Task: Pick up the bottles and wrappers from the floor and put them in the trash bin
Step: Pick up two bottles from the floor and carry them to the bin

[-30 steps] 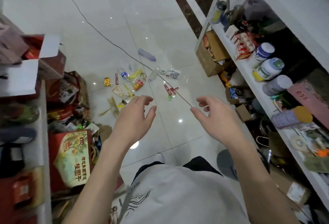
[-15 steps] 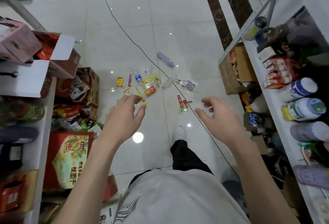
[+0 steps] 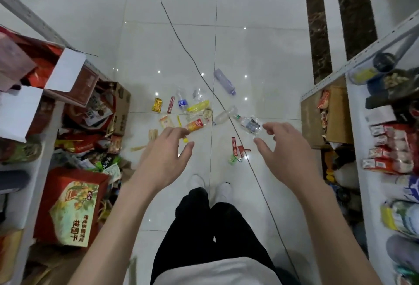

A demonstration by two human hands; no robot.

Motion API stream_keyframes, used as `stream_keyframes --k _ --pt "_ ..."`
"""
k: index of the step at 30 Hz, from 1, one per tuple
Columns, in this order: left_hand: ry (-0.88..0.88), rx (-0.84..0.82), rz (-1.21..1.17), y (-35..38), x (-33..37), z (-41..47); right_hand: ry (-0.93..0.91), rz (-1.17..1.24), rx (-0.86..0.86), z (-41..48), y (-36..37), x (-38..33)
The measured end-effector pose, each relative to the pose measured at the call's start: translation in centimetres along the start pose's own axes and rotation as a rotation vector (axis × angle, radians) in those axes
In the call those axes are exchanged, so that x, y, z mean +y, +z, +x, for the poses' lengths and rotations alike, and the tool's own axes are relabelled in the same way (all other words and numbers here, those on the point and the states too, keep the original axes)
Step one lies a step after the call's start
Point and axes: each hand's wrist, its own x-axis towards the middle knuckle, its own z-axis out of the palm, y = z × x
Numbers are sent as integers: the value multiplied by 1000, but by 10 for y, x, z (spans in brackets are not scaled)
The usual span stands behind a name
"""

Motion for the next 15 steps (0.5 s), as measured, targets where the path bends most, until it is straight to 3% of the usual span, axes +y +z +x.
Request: stream_keyframes --k 7,15 --pt "-49 -25 18 55 -51 127 -10 35 -38 127 84 8" --pt "-40 -38 43 206 -158 289 7 50 -88 281 265 73"
